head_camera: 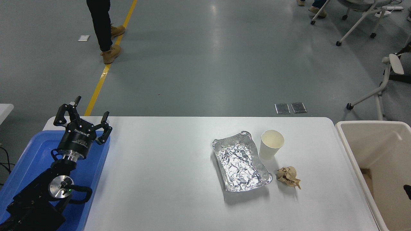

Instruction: Pick up paper cup place in dustbin

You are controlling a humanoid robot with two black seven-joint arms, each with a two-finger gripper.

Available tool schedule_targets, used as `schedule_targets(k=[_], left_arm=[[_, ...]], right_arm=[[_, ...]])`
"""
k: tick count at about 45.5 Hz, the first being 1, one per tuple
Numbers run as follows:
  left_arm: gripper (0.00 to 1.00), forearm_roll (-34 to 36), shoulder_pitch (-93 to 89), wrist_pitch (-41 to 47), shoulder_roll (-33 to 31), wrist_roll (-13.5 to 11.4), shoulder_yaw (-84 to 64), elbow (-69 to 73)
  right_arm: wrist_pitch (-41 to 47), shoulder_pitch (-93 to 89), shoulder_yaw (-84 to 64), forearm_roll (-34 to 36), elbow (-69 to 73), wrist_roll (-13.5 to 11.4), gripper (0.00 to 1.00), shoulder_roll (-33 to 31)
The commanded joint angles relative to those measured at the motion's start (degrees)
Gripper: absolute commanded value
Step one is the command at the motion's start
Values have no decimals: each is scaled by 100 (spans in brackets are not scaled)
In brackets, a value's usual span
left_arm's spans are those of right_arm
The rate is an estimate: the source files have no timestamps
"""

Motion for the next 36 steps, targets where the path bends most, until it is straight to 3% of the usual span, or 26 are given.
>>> schedule_targets(k=[1,36], left_arm=[[98,0,0,-2,0,0,0,0],[99,0,0,7,0,0,0,0]], right_arm=[[20,15,4,0,12,0,100,-1],[20,24,-5,0,82,0,100,-36]])
